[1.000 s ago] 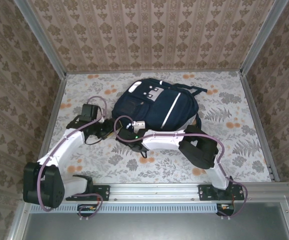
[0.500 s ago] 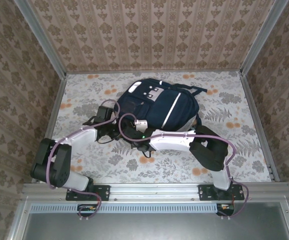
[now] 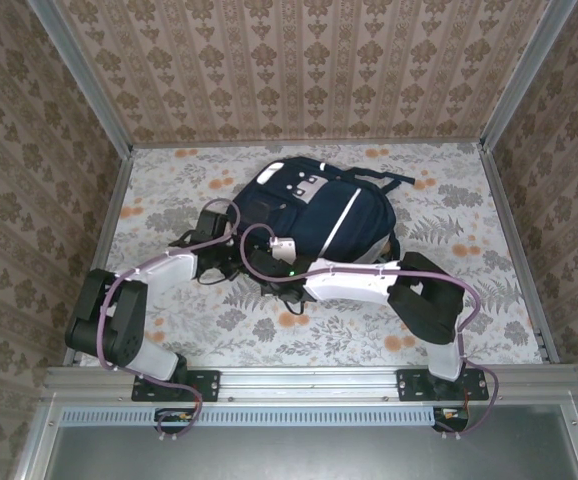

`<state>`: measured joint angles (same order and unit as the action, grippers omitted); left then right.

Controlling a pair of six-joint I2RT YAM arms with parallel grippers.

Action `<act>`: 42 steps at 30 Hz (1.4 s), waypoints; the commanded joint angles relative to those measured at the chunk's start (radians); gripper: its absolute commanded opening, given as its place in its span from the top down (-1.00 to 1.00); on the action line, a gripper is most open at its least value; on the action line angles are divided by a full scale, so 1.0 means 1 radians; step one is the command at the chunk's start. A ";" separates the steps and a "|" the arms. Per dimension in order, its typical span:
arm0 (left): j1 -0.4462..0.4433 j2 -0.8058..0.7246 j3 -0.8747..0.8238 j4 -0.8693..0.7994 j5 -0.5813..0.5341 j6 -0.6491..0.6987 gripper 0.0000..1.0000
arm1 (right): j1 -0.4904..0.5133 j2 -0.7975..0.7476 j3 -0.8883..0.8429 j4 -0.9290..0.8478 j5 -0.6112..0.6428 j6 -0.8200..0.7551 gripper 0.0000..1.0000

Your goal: Pack books, pencil case, and school supplies into a backpack

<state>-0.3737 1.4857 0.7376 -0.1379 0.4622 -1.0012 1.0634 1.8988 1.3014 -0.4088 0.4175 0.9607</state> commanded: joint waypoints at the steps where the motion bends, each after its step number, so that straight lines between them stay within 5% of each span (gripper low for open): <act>1: 0.102 -0.018 0.045 -0.120 -0.131 0.062 1.00 | 0.007 -0.125 -0.067 -0.062 0.039 0.009 1.00; 13: 0.326 0.031 0.127 -0.172 -0.088 0.161 1.00 | 0.008 -0.370 -0.313 -0.191 0.133 0.082 1.00; 21: 0.357 0.099 0.229 -0.238 -0.032 0.232 0.90 | 0.004 -0.433 -0.365 -0.136 0.081 0.034 1.00; 24: 0.317 0.036 0.232 -0.307 -0.055 0.246 0.22 | 0.010 -0.399 -0.321 -0.083 0.037 -0.011 1.00; 26: 0.273 -0.025 0.220 -0.367 -0.083 0.241 -0.04 | 0.019 -0.371 -0.282 -0.067 0.015 -0.034 1.00; 34: 0.029 -0.304 0.044 -0.479 -0.156 0.043 -0.07 | 0.043 -0.319 -0.207 -0.001 -0.050 -0.077 1.00; 39: -0.182 -0.483 -0.111 -0.328 -0.225 -0.201 -0.08 | 0.050 -0.316 -0.192 0.019 -0.078 -0.087 1.00; 42: -0.269 -0.514 -0.161 -0.227 -0.302 -0.280 -0.28 | 0.053 -0.322 -0.194 0.033 -0.092 -0.095 1.00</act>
<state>-0.6018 0.9916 0.6006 -0.4763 0.2607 -1.1328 1.1046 1.5803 1.0676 -0.4351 0.3477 0.8890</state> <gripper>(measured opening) 0.629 0.047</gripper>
